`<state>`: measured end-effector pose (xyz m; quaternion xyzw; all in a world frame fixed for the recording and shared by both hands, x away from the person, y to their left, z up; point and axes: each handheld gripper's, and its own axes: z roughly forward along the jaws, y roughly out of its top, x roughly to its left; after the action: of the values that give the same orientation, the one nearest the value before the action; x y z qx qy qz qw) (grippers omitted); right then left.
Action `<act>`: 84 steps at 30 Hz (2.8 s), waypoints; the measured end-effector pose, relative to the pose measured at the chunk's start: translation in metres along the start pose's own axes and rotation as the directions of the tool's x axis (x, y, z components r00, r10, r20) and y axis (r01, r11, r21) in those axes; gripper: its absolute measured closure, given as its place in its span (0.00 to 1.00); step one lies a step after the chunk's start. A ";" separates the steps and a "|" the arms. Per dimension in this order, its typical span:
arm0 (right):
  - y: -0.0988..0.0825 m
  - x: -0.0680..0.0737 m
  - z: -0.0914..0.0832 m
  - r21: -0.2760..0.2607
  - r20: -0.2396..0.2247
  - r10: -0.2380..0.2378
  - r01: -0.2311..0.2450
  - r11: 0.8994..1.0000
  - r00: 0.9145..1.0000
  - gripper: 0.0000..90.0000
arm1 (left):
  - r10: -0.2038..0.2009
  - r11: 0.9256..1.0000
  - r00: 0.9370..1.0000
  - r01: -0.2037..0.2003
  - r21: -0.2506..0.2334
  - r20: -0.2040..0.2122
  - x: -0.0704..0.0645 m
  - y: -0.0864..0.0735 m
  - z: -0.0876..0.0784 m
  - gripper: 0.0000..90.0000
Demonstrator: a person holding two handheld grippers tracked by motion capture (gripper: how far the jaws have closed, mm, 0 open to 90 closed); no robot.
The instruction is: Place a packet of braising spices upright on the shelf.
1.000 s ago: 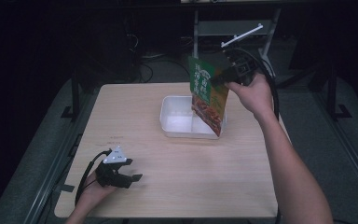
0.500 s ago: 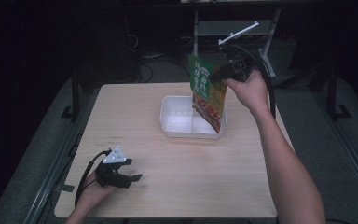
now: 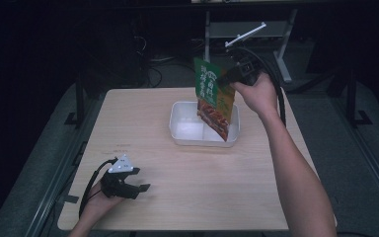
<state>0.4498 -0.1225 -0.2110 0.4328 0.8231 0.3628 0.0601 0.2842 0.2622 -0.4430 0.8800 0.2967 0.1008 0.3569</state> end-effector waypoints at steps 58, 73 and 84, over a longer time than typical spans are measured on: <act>-0.015 -0.033 0.045 0.012 0.123 0.021 -0.022 1.000 0.992 0.99 | 0.003 1.000 1.000 -0.003 -0.002 -0.002 -0.001 0.000 0.000 0.30; -0.025 -0.034 0.047 0.010 0.113 0.043 -0.045 0.999 0.993 0.98 | 0.005 1.000 1.000 -0.005 -0.001 -0.002 -0.001 0.000 0.000 0.30; -0.035 -0.039 0.047 0.023 0.104 0.053 -0.055 0.998 0.993 0.97 | 0.006 1.000 1.000 -0.006 -0.003 -0.003 -0.001 0.001 0.000 0.30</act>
<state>0.4697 -0.1387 -0.2758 0.4739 0.8115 0.3305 0.0873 0.2838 0.2610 -0.4430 0.8802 0.2945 0.1035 0.3575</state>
